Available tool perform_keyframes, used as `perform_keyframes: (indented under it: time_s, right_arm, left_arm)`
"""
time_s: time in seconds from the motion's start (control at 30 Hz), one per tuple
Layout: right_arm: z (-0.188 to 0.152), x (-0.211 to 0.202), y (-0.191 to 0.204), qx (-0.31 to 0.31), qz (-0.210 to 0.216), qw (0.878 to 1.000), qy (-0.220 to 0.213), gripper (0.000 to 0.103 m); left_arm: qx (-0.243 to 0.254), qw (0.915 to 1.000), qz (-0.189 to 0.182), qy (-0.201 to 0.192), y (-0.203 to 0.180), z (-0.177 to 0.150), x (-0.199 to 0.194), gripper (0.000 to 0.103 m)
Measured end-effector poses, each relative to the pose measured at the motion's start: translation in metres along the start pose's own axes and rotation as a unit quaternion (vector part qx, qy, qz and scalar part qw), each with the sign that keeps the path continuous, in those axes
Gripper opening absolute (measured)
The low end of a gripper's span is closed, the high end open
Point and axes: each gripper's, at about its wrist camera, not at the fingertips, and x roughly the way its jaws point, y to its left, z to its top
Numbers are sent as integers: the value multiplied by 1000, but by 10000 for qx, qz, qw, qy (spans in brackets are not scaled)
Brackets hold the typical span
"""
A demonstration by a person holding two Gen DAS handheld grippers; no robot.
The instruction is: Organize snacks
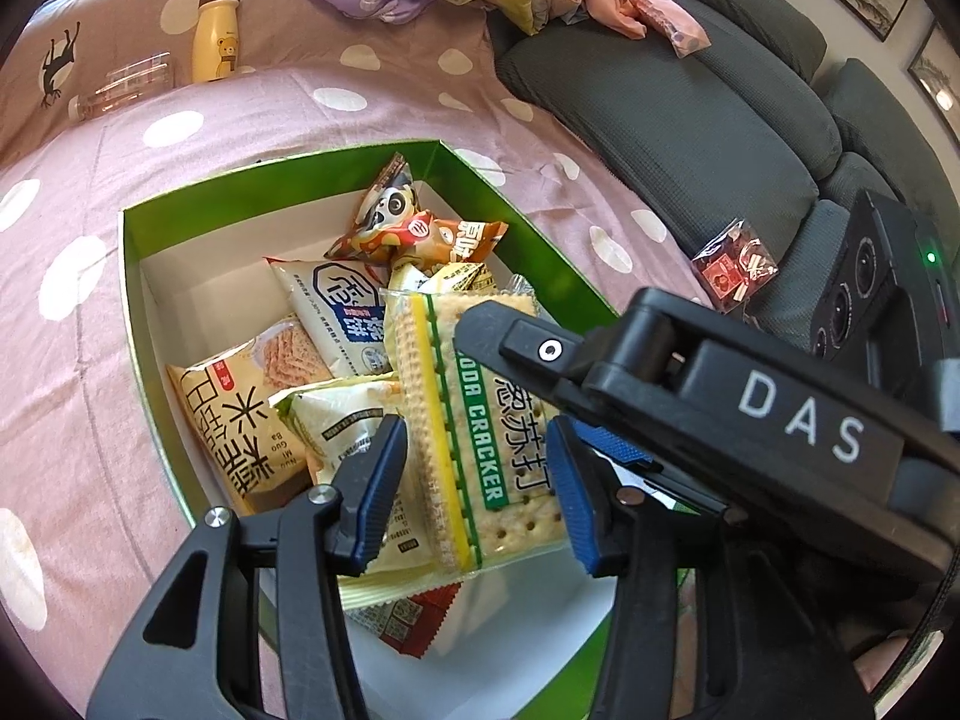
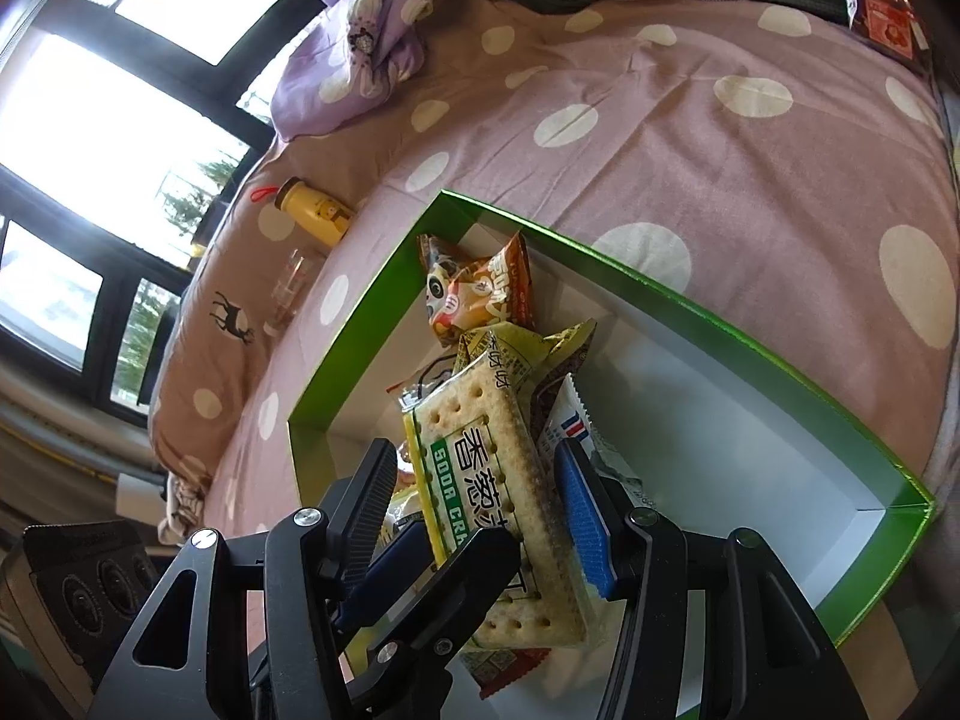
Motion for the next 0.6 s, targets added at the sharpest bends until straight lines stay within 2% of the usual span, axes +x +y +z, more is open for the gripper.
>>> perform_keyframes:
  time_s: [0.1, 0.27, 0.4, 0.47, 0.53, 0.57, 0.6]
  right_arm:
    - [-2, -8, 4, -71, -49, 9999, -146, 61]
    - [-4, -27, 12, -183, -105, 9989, -421, 65]
    - [-7, -42, 22, -361, -89, 9973, -640, 68]
    - [-10, -50, 27, -465, -92, 9963, -722, 69]
    - [-14, -58, 34, -581, -152, 9949, -813, 81]
    - [-17, -62, 37, -655, -227, 9937, -883, 89]
    - [-19, -67, 41, -735, -312, 9920, -980, 90]
  left_arm:
    - [39, 9999, 55, -91, -2, 0, -7, 55]
    - [188, 9988, 238, -374, -8, -2, -31, 74]
    - [317, 9961, 532, -625, -11, -5, -53, 91]
    - [352, 9941, 690, -757, -12, -7, -64, 94]
    - [353, 9926, 785, -861, -12, -8, -73, 102]
    - [349, 9915, 853, -916, -11, -9, -79, 102]
    - [338, 9909, 882, -956, -10, -10, -82, 102]
